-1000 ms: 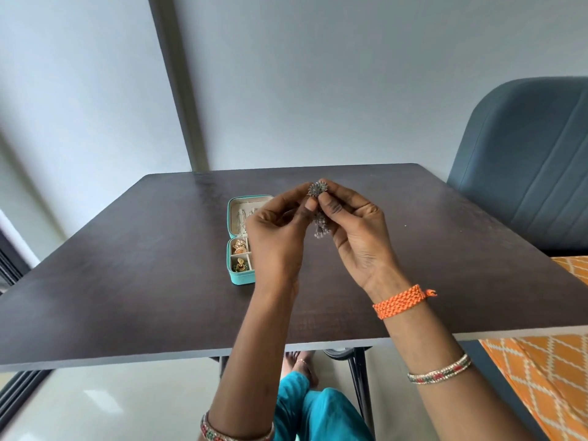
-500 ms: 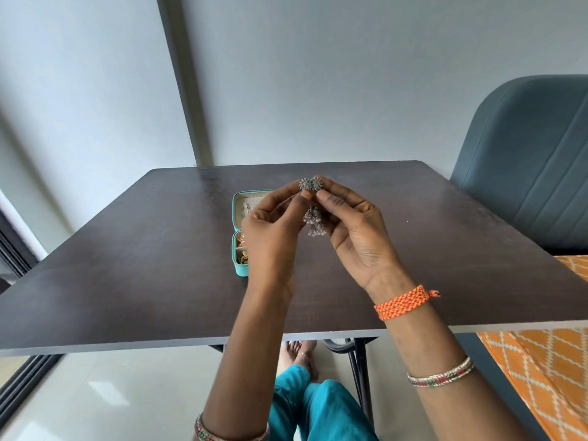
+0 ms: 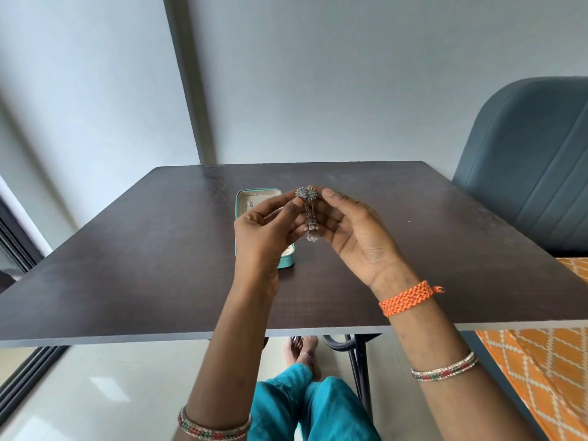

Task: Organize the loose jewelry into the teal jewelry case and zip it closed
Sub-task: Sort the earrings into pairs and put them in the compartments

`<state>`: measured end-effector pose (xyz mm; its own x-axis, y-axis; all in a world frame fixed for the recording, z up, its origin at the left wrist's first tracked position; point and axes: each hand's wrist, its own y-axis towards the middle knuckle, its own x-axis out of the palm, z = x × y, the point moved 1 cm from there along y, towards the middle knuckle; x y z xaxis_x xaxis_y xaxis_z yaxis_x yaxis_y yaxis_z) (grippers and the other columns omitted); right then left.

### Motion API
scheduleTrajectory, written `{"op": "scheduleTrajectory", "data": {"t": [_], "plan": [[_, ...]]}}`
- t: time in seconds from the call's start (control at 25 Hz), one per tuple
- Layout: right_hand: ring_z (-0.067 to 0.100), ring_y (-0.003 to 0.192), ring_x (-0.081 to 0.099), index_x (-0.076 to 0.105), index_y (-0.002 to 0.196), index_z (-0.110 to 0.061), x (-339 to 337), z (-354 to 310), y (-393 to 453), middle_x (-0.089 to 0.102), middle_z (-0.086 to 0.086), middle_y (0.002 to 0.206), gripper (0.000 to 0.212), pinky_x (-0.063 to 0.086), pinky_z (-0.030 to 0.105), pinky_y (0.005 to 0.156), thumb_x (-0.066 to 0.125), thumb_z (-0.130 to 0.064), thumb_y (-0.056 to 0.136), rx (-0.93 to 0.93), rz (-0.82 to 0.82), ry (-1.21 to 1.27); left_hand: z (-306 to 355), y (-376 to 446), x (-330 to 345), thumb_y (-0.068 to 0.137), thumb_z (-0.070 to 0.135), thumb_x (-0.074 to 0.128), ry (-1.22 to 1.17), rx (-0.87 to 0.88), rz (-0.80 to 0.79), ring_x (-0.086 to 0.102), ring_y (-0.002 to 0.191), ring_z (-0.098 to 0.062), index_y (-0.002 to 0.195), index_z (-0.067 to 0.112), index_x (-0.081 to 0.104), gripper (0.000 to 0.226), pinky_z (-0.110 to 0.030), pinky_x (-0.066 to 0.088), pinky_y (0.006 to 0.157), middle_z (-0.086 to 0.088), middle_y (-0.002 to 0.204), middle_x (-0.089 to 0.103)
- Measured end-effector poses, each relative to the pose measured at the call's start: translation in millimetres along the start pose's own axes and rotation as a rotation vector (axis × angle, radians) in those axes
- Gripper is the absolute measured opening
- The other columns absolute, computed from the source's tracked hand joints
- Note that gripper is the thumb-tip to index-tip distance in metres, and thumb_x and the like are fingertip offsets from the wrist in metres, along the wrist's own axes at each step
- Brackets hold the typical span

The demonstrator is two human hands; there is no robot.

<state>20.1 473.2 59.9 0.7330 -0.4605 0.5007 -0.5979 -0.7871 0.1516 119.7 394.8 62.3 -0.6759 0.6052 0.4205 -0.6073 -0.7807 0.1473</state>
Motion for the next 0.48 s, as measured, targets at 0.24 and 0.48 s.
{"op": "scheduleTrajectory", "data": {"t": [0.24, 0.48], "plan": [[0.017, 0.080, 0.069, 0.067, 0.106, -0.004, -9.8, 14.4, 4.2, 0.072, 0.009, 0.091, 0.021, 0.057, 0.027, 0.069, 0.057, -0.014, 0.091, 0.139, 0.044, -0.105, -18.8, 6.4, -14.1, 0.084, 0.005, 0.068, 0.289, 0.094, 0.091, 0.069, 0.065, -0.015, 0.082, 0.013, 0.072, 0.009, -0.024, 0.057, 0.066, -0.005, 0.071, 0.073], [0.012, 0.069, 0.068, 0.070, 0.088, -0.007, -6.4, 23.4, 1.3, 0.073, 0.003, 0.075, 0.011, 0.057, 0.023, 0.067, 0.063, 0.000, 0.085, 0.017, 0.133, -0.280, -25.8, 3.8, -21.4, 0.086, 0.006, 0.066, 0.337, 0.117, -0.016, 0.064, 0.061, -0.005, 0.082, 0.014, 0.071, 0.011, -0.018, 0.053, 0.063, 0.005, 0.064, 0.070]]}}
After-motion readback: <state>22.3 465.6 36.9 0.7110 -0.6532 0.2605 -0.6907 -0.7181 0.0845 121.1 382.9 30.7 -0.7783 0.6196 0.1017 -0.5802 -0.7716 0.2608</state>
